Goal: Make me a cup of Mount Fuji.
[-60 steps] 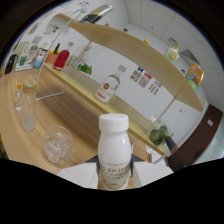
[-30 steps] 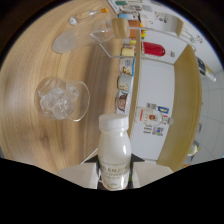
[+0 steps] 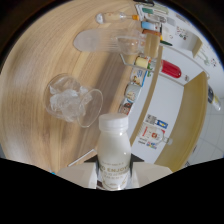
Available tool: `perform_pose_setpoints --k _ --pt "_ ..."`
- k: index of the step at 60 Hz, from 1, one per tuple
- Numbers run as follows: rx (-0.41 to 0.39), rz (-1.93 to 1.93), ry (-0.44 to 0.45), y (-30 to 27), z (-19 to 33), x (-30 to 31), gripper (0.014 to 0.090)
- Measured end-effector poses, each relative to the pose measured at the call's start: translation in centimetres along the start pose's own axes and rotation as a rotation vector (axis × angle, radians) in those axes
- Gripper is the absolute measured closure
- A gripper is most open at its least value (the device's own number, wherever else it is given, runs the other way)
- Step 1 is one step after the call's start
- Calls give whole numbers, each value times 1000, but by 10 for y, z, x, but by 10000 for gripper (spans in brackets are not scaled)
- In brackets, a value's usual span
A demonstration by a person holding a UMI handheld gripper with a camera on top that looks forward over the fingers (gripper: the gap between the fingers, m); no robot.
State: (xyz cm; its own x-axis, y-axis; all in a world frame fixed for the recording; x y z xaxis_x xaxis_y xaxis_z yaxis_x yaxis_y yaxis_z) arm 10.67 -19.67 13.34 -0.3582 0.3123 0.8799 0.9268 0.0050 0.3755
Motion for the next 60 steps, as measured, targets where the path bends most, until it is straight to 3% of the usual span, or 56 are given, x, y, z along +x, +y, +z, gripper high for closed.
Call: perform_pose_setpoints --k 9,18,24,36,60 --pt "78 307 -2 0 -17 17 569" --pt "227 875 -4 4 -45 51 567" --pt "285 1246 20 20 -55 69 567" --pt "279 1762 -55 35 -33 37 568" --pt "162 1955 -213 10 16 -64 571"
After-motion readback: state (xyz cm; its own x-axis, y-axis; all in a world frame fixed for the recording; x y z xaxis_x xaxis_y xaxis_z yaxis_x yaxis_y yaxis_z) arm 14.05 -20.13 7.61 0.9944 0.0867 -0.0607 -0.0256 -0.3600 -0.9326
